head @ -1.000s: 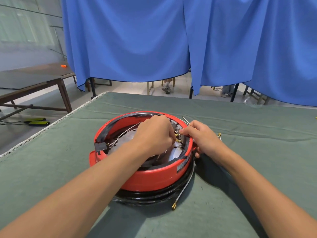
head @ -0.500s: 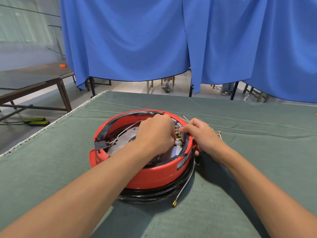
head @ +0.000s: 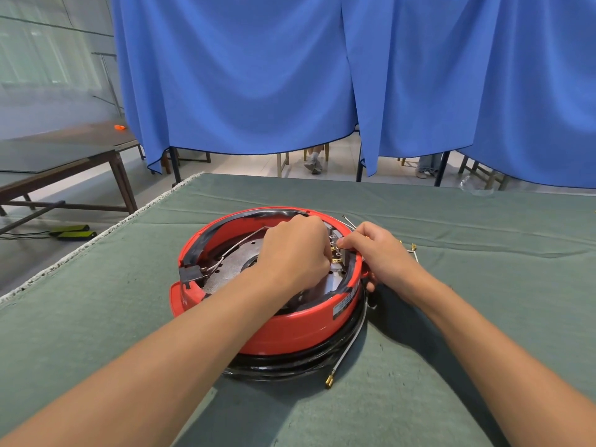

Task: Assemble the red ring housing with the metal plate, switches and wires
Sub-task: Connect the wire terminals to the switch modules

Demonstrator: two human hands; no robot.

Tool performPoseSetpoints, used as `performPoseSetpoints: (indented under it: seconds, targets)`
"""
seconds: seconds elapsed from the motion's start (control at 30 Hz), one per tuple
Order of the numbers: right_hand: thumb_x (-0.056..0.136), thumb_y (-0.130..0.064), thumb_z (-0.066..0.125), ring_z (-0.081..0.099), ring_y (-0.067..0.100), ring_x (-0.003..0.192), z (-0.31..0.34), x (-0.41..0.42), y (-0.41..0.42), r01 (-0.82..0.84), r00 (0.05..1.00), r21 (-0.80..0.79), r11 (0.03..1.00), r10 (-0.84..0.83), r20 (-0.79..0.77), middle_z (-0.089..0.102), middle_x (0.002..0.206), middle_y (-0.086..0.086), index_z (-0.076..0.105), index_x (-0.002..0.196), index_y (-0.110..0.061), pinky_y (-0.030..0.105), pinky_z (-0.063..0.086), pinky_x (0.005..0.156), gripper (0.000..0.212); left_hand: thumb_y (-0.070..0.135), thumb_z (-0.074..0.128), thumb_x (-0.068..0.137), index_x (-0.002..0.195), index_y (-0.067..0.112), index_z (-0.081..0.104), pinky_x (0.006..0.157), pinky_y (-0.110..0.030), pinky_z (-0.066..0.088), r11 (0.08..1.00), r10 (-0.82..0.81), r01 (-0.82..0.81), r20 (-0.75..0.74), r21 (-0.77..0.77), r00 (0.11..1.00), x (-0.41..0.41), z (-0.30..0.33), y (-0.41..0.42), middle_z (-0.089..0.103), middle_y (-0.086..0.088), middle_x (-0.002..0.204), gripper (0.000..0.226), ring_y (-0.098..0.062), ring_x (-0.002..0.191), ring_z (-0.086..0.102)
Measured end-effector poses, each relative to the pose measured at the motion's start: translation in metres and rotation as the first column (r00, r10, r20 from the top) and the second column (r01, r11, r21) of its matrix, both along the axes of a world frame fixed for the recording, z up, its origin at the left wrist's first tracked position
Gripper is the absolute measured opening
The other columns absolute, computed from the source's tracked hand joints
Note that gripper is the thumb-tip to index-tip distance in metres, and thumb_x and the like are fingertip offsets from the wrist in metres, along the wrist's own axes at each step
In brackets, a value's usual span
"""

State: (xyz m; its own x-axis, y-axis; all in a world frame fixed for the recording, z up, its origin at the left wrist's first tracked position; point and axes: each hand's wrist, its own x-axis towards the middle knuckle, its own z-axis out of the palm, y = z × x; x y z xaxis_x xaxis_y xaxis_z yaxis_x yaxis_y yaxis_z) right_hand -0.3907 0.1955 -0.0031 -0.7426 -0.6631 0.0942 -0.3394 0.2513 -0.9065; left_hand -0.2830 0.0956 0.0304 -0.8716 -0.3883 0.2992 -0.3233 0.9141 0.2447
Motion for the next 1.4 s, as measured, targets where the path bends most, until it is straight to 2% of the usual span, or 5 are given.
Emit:
performPoseSetpoints:
  seconds: [0.57,0.8,1.03,1.2,1.4]
  targets:
    - [0.083,-0.031,0.061,0.048,0.007,0.035,-0.001,0.0,-0.001,0.022,1.0,-0.015,1.0,-0.022,0.003,0.051,0.049,-0.005,0.047,0.081,-0.013,0.019,0.034,0.033,0.022,0.02,0.065,0.08,0.087,0.029,0.077,0.061,-0.029,0.039,0.999,-0.007,0.006,-0.023,-0.031,1.0,0.001,0.0,0.0,0.073,0.002,0.087,0.016,-0.023,0.081,0.064]
    - [0.084,-0.031,0.059,0.049,0.007,0.036,0.0,0.0,-0.002,0.025,1.0,-0.006,1.0,-0.025,-0.011,0.052,0.053,-0.004,0.048,0.082,-0.012,0.02,0.035,0.033,0.022,0.016,0.065,0.079,0.086,0.025,0.077,0.072,-0.034,0.052,0.997,-0.052,0.052,-0.003,0.059,0.999,-0.002,-0.003,-0.002,0.073,-0.001,0.085,0.016,-0.024,0.082,0.065]
    - [0.082,-0.032,0.059,0.052,0.008,0.039,-0.001,0.0,-0.001,0.032,0.999,-0.001,0.999,-0.032,-0.014,0.055,0.056,-0.003,0.049,0.083,-0.013,0.021,0.035,0.033,0.022,0.023,0.071,0.082,0.084,0.024,0.078,0.07,-0.031,0.05,0.97,-0.124,0.12,0.007,0.211,0.992,0.001,-0.003,-0.014,0.071,0.004,0.085,0.007,-0.015,0.08,0.063]
    - [0.082,-0.03,0.06,0.049,0.009,0.037,-0.002,0.0,-0.003,0.041,0.999,-0.017,0.999,-0.041,0.003,0.052,0.051,-0.004,0.047,0.08,-0.014,0.019,0.034,0.032,0.021,0.029,0.068,0.084,0.087,0.03,0.076,0.069,-0.03,0.044,0.994,-0.085,0.083,0.028,0.064,0.996,-0.003,-0.004,-0.012,0.07,0.004,0.093,0.009,-0.02,0.087,0.062]
    - [0.082,-0.031,0.06,0.049,0.008,0.037,-0.004,0.0,-0.003,0.055,0.998,-0.027,0.998,-0.055,-0.008,0.05,0.047,-0.007,0.047,0.079,-0.015,0.02,0.034,0.032,0.02,0.031,0.06,0.089,0.094,0.031,0.074,0.075,-0.036,0.049,0.984,-0.143,0.149,0.063,-0.094,0.988,-0.003,-0.005,-0.012,0.067,0.002,0.103,0.016,-0.025,0.094,0.061]
